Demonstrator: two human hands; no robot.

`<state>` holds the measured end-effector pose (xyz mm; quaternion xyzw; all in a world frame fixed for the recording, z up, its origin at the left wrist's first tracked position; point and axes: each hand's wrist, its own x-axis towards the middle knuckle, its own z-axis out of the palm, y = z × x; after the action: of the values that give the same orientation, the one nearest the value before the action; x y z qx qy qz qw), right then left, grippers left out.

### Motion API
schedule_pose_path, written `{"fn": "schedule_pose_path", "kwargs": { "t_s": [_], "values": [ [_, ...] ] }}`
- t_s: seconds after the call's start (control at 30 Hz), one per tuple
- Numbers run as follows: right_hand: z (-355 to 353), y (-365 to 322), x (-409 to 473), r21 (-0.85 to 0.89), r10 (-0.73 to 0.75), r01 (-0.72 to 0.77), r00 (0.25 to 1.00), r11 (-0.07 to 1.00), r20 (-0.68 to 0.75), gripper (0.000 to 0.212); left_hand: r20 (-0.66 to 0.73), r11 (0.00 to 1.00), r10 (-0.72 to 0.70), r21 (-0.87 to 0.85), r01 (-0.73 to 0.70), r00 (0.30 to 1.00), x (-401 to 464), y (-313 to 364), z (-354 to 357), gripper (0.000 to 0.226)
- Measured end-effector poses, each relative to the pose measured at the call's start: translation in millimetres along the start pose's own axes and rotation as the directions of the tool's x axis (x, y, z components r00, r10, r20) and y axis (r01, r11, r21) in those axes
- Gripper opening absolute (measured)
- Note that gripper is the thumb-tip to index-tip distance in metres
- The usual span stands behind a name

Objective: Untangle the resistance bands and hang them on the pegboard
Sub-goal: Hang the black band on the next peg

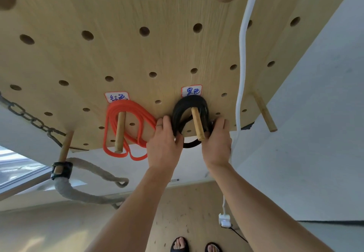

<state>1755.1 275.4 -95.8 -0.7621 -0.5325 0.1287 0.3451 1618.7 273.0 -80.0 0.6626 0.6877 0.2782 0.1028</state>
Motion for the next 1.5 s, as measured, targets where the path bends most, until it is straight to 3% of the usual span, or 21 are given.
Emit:
{"fn": "schedule_pose_path", "kwargs": {
  "t_s": [0.5,0.7,0.93,1.27,1.5],
  "values": [
    [1,7,2,0.033,-0.068,0.065,0.993,0.997,0.094,0.021,0.025,0.995,0.035,0.094,-0.038,0.999,-2,2,1,0.039],
    [-4,9,8,0.033,-0.056,0.054,0.995,0.998,0.088,0.031,0.036,0.998,0.001,0.055,-0.003,0.999,-1,2,0,0.033],
    [10,12,-3,0.156,-0.063,0.043,0.991,0.987,0.120,0.026,0.068,0.999,0.014,0.052,-0.018,0.998,-1,3,0,0.038],
    [18,19,-36,0.143,-0.286,0.279,0.957,0.950,0.035,0.058,0.101,0.995,-0.025,0.101,0.015,0.995,-1,7,-2,0.037],
    [24,10,-36,0.240,-0.163,0.163,0.986,0.957,-0.019,0.066,0.107,0.994,-0.033,0.110,0.021,0.994,-1,8,-4,0.041]
  ]
}}
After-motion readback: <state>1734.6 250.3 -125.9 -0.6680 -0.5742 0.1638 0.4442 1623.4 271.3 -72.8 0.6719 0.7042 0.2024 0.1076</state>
